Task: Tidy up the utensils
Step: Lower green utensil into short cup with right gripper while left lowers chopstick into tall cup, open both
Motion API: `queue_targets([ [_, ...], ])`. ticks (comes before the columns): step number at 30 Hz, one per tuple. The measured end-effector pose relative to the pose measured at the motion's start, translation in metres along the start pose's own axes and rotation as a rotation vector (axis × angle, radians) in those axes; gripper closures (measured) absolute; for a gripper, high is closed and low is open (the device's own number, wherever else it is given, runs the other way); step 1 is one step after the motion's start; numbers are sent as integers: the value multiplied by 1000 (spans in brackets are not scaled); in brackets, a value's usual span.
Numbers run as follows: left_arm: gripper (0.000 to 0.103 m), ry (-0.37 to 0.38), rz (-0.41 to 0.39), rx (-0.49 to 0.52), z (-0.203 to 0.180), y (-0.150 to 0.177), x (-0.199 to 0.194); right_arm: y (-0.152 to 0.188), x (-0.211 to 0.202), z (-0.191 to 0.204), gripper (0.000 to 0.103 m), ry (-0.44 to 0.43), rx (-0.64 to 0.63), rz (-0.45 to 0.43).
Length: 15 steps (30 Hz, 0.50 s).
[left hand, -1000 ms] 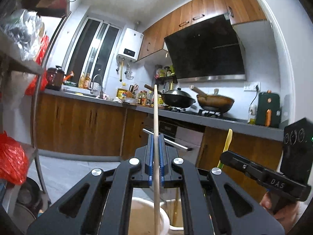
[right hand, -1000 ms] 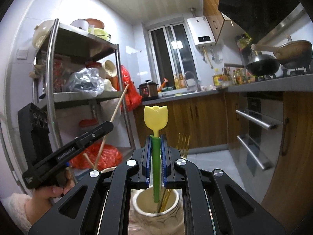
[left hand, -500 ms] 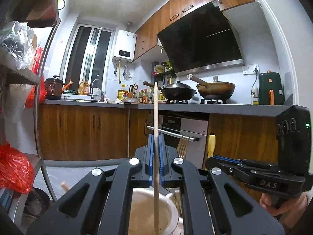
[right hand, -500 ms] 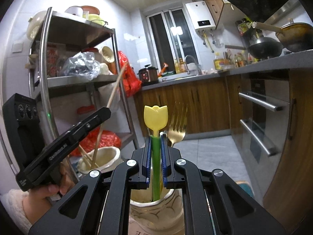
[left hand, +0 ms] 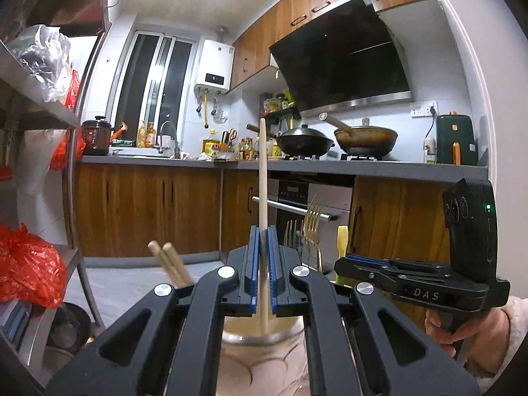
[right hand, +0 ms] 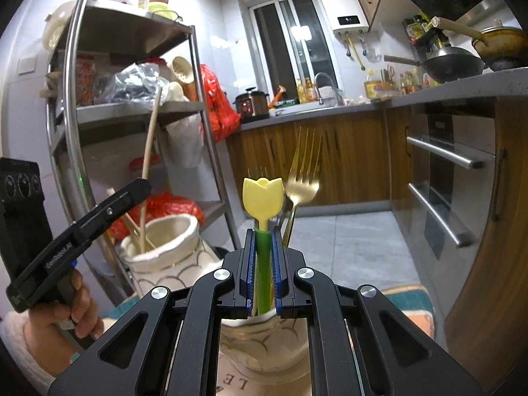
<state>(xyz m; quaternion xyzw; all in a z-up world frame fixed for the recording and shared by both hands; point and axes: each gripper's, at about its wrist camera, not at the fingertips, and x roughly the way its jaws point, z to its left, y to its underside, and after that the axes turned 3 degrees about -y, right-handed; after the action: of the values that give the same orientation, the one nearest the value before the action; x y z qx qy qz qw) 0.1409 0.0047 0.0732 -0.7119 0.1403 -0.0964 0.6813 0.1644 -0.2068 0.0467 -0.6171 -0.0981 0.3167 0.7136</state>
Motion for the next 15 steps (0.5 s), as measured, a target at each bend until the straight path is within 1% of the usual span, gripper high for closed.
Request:
queue_targets([
  [2,98,6,17,-12,0,2,-1,3,2,0,93,3,-2,12],
  [5,98,-6,44,2,-2,6,-1,5,3,1,93,6,-1,21],
  [12,98,-20,71,6,-2,11,-1,10,5,2,92,27,-16,37],
  [14,96,-16,64,6,-1,10,-2,10,5,2,92,30,-17,38],
  [15,94,-17,62,8,-1,10,-2,10,6,2,92,30,-16,40],
])
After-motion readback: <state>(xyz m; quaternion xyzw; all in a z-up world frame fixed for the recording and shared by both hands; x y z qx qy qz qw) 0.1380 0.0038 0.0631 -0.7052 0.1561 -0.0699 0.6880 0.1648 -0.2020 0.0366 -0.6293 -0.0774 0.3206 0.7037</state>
